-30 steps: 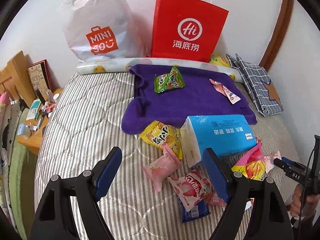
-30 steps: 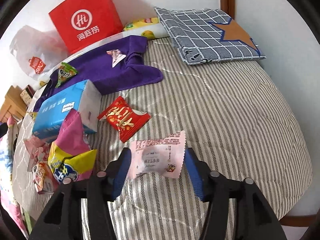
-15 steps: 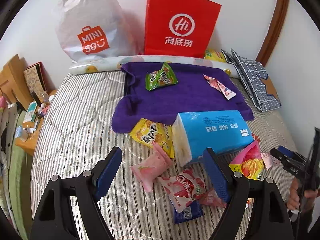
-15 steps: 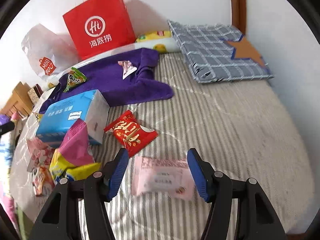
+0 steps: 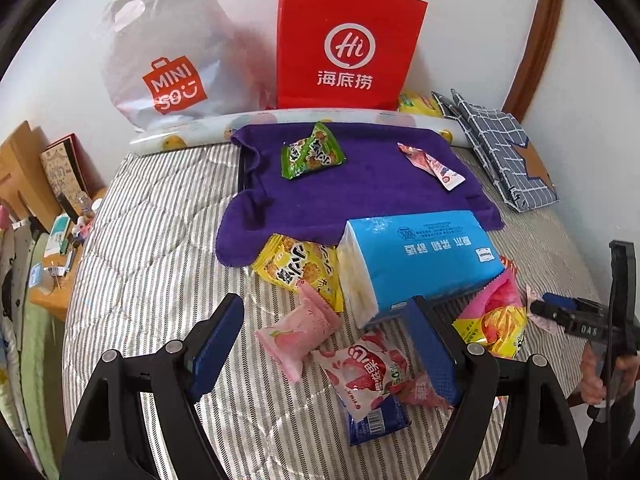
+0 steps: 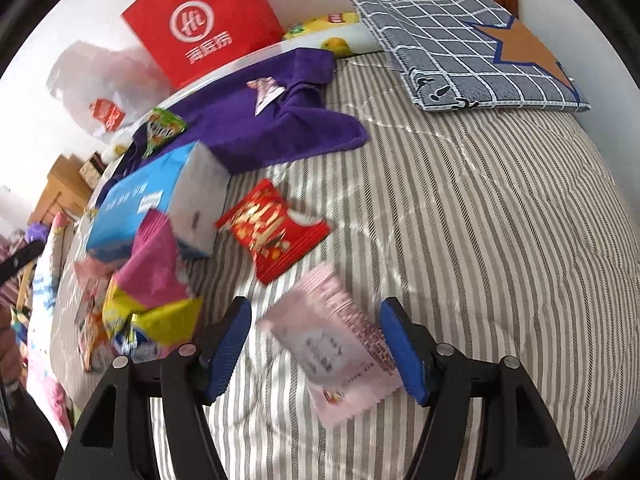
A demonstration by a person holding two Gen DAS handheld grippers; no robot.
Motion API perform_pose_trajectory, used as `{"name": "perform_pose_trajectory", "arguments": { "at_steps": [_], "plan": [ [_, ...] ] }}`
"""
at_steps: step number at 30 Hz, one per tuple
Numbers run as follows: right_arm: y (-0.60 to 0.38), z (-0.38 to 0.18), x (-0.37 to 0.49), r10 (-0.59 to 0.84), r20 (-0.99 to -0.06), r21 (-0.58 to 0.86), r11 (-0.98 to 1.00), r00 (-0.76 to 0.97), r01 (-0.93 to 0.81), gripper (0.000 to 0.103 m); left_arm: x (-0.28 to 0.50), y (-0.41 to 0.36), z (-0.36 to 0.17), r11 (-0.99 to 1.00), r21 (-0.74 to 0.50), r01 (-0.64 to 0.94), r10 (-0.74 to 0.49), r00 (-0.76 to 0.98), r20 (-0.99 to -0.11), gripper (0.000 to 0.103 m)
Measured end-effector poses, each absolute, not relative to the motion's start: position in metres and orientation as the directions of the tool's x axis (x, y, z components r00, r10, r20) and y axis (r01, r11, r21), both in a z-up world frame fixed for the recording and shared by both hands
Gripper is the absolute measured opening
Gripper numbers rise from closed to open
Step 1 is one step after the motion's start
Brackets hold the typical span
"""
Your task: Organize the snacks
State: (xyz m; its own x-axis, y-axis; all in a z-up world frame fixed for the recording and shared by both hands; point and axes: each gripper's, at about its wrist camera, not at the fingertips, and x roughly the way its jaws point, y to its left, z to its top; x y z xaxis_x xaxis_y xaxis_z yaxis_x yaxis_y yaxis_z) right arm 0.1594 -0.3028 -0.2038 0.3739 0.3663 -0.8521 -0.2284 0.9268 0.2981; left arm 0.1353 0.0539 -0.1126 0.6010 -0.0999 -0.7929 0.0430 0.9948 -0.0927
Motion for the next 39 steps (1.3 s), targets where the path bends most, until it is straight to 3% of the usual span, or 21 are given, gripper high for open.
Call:
{"name": "perform_pose_trajectory", "arguments": {
  "at_steps": [7, 8, 9, 10, 12, 28, 39],
  "plan": [
    [-0.283, -0.212, 0.148, 0.266, -0.872, 0.167, 0.951, 0.410, -0.261, 0.064, 0.132, 0.062, -0.116, 0.995, -0.100, 0.022, -0.093, 0.600, -0.795, 0.083],
    [-0.280, -0.213, 0.149, 0.239, -0.875, 0.140, 0.957, 0.420, -0.253, 0.060, 0.131, 0.065, -0.116, 0.995, -0.100, 0.015, -0.089, 0.600, -0.795, 0.083],
    [-0.279, -0.212, 0.148, 0.216, -0.873, 0.115, 0.962, 0.438, -0.247, 0.044, 0.130, 0.069, -0.117, 0.995, -0.100, 0.007, -0.084, 0.599, -0.796, 0.083],
    [-0.276, -0.212, 0.148, 0.184, -0.871, 0.079, 0.968, 0.456, -0.240, 0.038, 0.129, 0.074, -0.118, 0.995, -0.098, -0.004, -0.076, 0.597, -0.799, 0.083],
    [-0.272, -0.212, 0.147, 0.153, -0.862, 0.039, 0.971, 0.484, -0.236, 0.034, 0.128, 0.082, -0.121, 0.996, -0.087, -0.020, -0.059, 0.591, -0.805, 0.083],
    [-0.275, -0.219, 0.156, 0.129, -0.807, 0.050, 0.987, 0.576, -0.152, 0.035, 0.186, 0.084, -0.156, 0.998, -0.060, -0.008, -0.047, 0.524, -0.850, 0.083],
    [-0.275, -0.221, 0.151, 0.129, -0.783, 0.045, 0.987, 0.609, -0.152, 0.036, 0.223, 0.080, -0.188, 0.994, -0.100, 0.040, -0.107, 0.456, -0.884, 0.081]
  ]
}}
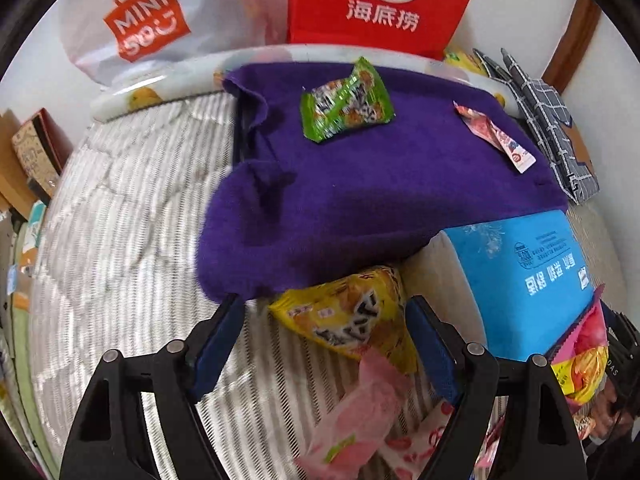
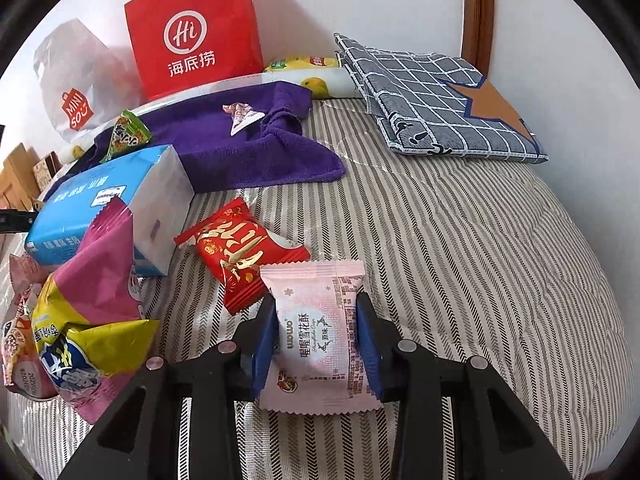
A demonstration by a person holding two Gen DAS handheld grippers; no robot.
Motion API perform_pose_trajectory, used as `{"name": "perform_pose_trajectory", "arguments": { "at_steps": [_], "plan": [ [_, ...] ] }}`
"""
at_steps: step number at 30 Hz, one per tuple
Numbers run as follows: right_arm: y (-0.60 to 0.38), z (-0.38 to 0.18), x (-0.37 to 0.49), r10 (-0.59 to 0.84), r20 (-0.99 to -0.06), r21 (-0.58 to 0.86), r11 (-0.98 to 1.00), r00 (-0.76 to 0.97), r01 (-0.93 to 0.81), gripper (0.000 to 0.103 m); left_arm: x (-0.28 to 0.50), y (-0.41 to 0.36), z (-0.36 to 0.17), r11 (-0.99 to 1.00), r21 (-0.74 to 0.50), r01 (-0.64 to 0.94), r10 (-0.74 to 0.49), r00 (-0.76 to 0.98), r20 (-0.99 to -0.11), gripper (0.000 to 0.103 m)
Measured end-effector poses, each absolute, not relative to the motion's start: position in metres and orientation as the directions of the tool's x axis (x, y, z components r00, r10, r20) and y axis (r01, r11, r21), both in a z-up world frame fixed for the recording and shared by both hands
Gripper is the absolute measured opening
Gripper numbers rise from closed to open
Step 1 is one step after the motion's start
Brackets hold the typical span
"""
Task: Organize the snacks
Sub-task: 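Grasp the yellow chip bag with the left tool while the right tool holds the biscuit packet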
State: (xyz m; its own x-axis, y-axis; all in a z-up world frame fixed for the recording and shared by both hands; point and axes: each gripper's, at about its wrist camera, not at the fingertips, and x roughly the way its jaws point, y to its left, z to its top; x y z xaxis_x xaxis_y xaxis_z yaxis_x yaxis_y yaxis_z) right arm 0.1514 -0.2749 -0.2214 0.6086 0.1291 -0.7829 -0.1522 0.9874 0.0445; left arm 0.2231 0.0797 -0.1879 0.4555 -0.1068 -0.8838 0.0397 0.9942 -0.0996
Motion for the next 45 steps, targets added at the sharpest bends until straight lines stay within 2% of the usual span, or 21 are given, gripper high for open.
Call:
{"name": "perform_pose_trajectory", "arguments": {
  "at_steps": [3, 5, 18, 21, 30, 34, 45],
  "plan": [
    [-0.274, -0.221, 0.152, 0.124, -0.783, 0.037, 0.988, 0.609, -0.153, 0.036, 0.227, 0.078, -0.194, 0.993, -0.108, 0.046, -0.117, 0.456, -0.882, 0.074],
    [-0.274, -0.221, 0.152, 0.124, -0.783, 0.038, 0.988, 0.609, -0.153, 0.036, 0.227, 0.079, -0.194, 0.990, -0.132, 0.047, -0.138, 0.457, -0.879, 0.064],
    [-0.267, -0.213, 0.144, 0.101, -0.778, 0.014, 0.990, 0.620, -0.144, 0.035, 0.194, 0.109, -0.153, 0.987, -0.160, -0.001, -0.134, 0.549, -0.825, 0.061],
    [-0.265, -0.201, 0.138, 0.123, -0.767, 0.044, 0.989, 0.630, -0.140, 0.035, 0.187, 0.112, -0.141, 0.985, -0.170, 0.001, -0.140, 0.569, -0.810, 0.061],
    [-0.246, -0.140, 0.118, 0.125, -0.701, -0.012, 0.982, 0.702, -0.187, 0.035, 0.164, 0.099, -0.108, 0.981, -0.193, 0.032, -0.170, 0.625, -0.762, 0.061],
    [-0.239, -0.118, 0.118, 0.147, -0.677, 0.006, 0.981, 0.722, -0.195, 0.035, 0.160, 0.090, -0.096, 0.976, -0.211, 0.050, -0.194, 0.634, -0.748, 0.061],
    [-0.211, -0.080, 0.158, 0.177, -0.652, 0.054, 0.981, 0.737, -0.188, 0.035, 0.175, 0.069, -0.066, 0.975, -0.206, 0.084, -0.208, 0.669, -0.714, 0.061]
  ]
}}
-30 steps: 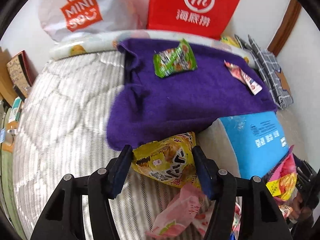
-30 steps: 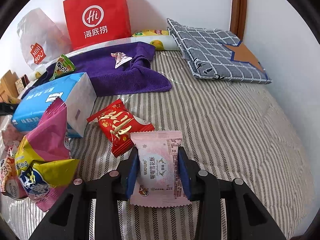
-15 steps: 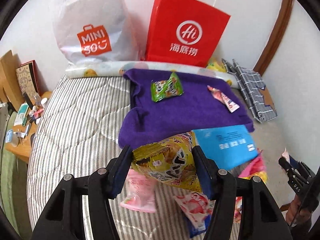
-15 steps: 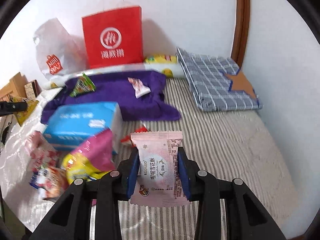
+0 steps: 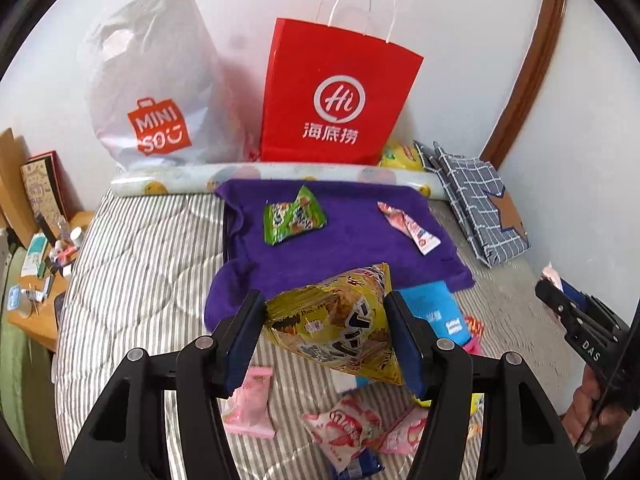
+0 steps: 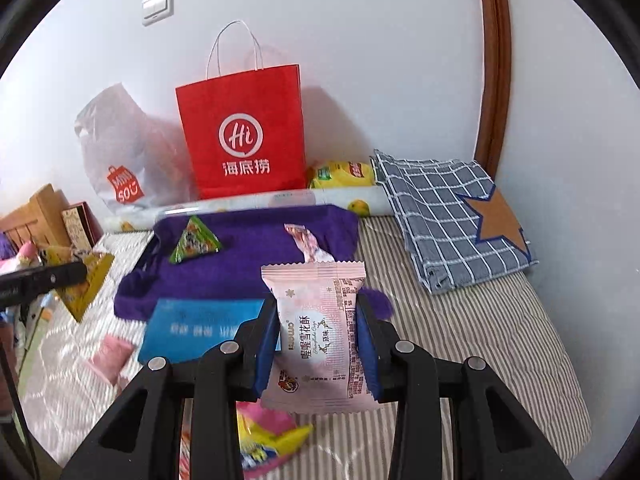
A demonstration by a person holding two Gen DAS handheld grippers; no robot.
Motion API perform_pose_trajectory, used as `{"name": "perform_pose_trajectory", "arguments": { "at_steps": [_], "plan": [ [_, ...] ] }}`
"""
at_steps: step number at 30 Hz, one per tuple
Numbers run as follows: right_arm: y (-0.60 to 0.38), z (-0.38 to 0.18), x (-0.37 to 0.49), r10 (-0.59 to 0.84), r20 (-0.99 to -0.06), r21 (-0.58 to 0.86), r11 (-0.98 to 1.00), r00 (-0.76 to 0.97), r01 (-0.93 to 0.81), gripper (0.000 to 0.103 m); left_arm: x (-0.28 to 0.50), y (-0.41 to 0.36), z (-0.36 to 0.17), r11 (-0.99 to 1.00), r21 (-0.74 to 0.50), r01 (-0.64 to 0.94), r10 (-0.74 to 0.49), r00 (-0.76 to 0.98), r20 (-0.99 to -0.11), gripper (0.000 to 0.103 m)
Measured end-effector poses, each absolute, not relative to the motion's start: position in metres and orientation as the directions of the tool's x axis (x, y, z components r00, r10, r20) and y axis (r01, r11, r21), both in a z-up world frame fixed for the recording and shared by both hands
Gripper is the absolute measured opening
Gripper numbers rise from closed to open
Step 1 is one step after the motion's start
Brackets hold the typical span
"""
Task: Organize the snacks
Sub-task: 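Grasp the yellow chip bag with the left tool while the right tool holds the biscuit packet, then carry the biscuit packet and yellow chip bag over the purple towel with both tools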
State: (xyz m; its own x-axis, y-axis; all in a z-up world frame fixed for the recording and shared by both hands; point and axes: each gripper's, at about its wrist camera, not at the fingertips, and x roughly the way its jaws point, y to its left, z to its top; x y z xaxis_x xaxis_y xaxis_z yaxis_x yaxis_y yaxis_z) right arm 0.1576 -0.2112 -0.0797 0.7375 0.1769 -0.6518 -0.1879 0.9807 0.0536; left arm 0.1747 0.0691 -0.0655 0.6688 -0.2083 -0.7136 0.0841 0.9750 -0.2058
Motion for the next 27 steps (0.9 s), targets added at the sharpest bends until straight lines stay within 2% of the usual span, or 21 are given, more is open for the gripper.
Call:
{"name": "perform_pose_trajectory", "arguments": {
  "at_steps": [17, 27],
  "plan": [
    [-0.167, -0.069, 0.257, 0.263, -0.625, 0.082, 0.958, 0.735, -0.273, 0.035, 0.257, 0.052, -0.051, 0.978, -0.165, 0.126, -0.206, 0.673, -0.710, 0.061],
    [-0.149, -0.073, 0.322, 0.280, -0.644, 0.075, 0.949, 0.712, -0.305, 0.035, 0.313, 0.059, -0.051, 0.983, -0.140, 0.119, -0.183, 0.680, -0.710, 0.061]
  ]
}}
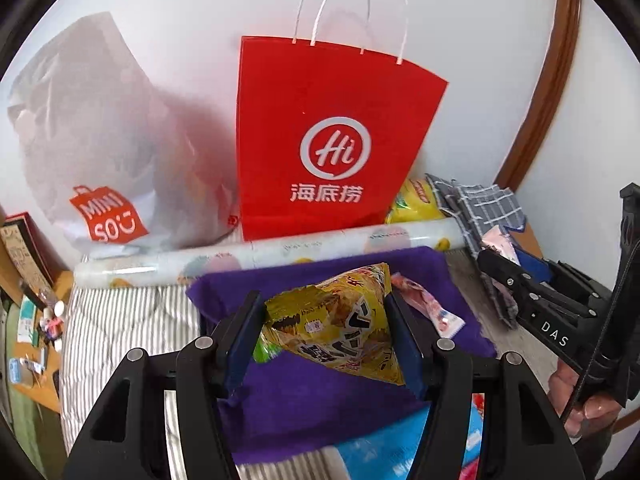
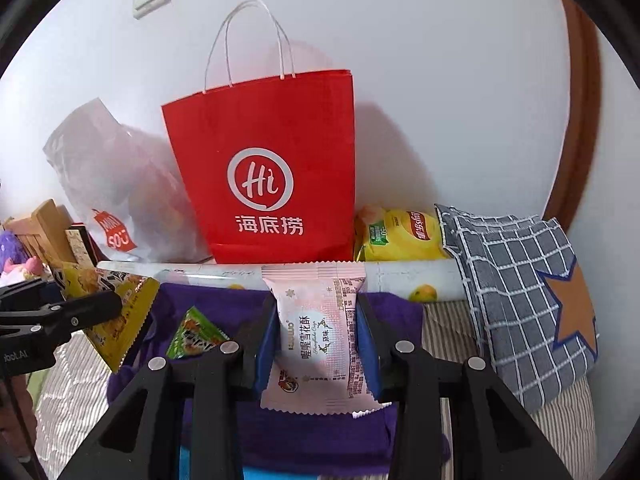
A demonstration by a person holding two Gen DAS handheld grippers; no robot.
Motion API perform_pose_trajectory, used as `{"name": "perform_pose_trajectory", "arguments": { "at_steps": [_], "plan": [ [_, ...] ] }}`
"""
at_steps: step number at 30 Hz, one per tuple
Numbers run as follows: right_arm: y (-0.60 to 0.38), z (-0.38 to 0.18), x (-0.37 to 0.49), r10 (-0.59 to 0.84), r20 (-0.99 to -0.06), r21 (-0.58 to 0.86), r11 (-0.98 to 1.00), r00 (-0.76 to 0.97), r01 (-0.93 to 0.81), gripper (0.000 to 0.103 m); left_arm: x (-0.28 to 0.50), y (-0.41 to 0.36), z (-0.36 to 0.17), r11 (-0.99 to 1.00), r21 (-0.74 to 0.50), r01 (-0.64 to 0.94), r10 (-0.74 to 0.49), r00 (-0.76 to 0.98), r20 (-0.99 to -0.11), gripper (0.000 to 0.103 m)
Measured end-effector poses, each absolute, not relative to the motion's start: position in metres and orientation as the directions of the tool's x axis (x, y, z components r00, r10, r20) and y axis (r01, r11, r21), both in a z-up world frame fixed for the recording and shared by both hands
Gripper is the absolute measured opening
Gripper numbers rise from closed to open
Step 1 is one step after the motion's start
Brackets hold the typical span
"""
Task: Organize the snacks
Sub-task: 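Carry the biscuit packet and yellow chip bag over the purple towel with both tools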
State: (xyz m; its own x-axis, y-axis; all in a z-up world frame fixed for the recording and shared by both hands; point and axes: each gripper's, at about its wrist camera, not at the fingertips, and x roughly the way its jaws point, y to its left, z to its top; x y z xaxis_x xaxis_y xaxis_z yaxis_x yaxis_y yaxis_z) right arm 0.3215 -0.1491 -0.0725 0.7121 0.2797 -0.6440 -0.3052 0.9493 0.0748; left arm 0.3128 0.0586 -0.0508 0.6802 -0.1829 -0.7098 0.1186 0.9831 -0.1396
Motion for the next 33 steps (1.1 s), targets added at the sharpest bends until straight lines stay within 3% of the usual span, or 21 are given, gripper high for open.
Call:
{"name": "perform_pose_trajectory", "arguments": {
  "at_steps": [7, 33],
  "plan": [
    [-0.137, -0.091, 0.344, 0.311, -0.656, 0.080, 0.935, 0.688, -0.345, 0.035, 0.335, 0.070, -0.068, 0.992, -0.063, 0.109, -0.120, 0.680, -0.723, 0.061],
    [-0.135, -0.128, 0.372, 0.286, -0.736, 0.025, 0.917, 0.613, -0.398, 0.035, 0.347, 0.099, -0.081, 0.984, -0.156, 0.091, -0.178, 0.638, -0.750, 0.061]
  ]
}}
